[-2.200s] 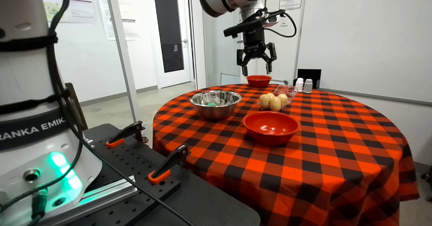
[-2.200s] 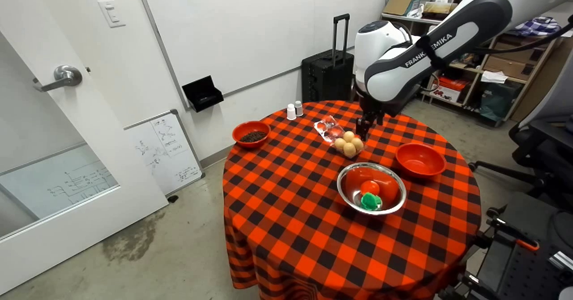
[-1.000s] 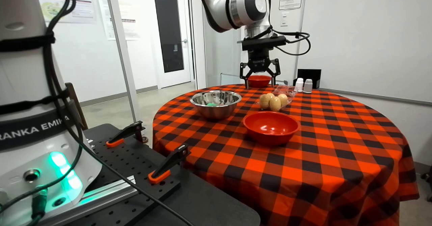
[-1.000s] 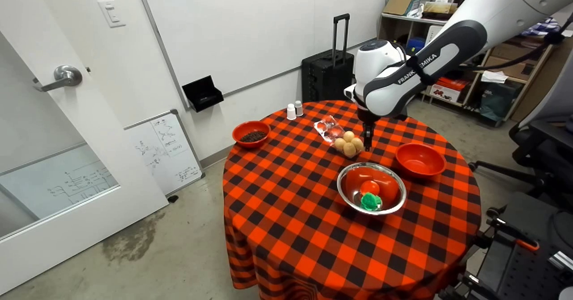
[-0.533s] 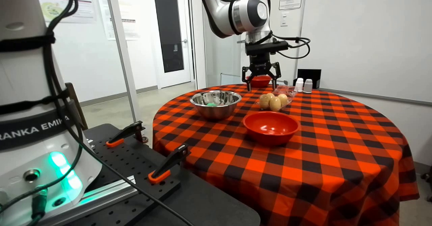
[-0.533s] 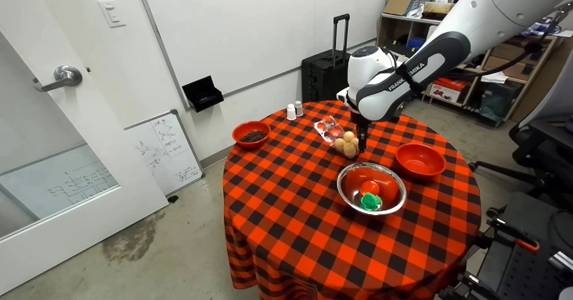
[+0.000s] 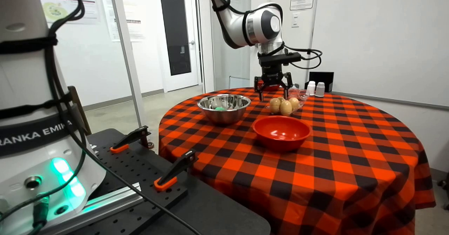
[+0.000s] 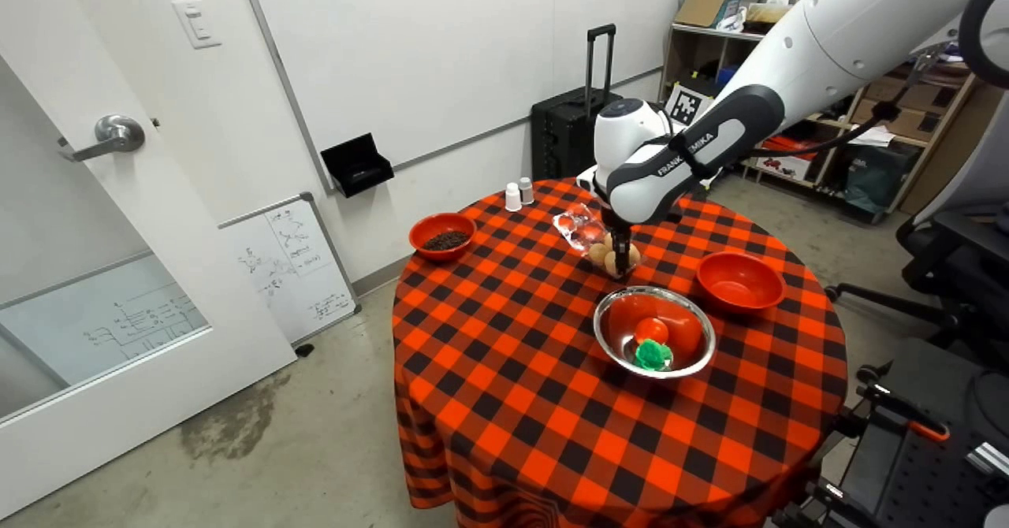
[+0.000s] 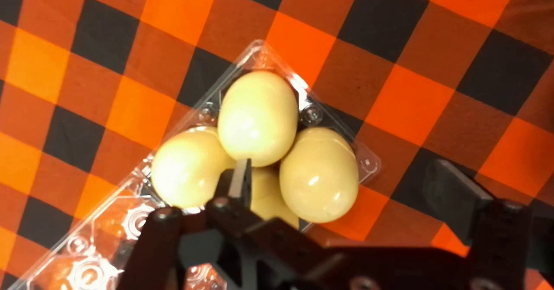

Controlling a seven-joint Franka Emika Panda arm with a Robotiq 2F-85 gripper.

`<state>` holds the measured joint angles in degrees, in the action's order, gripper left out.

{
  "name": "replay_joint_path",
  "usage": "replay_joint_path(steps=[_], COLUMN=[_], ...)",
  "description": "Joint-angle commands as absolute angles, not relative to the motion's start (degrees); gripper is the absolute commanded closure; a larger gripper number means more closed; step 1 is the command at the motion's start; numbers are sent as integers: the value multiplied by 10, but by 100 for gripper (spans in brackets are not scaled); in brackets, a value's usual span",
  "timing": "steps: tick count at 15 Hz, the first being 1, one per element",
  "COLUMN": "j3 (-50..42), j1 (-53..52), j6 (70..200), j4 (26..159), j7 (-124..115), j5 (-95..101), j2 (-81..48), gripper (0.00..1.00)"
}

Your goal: Put the broccoli and tomato in the silver bowl

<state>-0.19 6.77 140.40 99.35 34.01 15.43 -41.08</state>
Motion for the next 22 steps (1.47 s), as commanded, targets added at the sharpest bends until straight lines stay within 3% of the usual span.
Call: replay_joint_path(steps=[1,2,4,6,11,22], j3=[6,7,6,3,-3,15], j1=[69,69,68,67,68,86], j6=[1381,1379,1376,1373,1367,1371], j4=[941,934,923,916,915,950], j7=[357,358,361,363,363,375], j5=[159,159,161,164,168,148], j2=[-445,-450,-459,-465,-470,-406], gripper=[0,3,28,36,75,76])
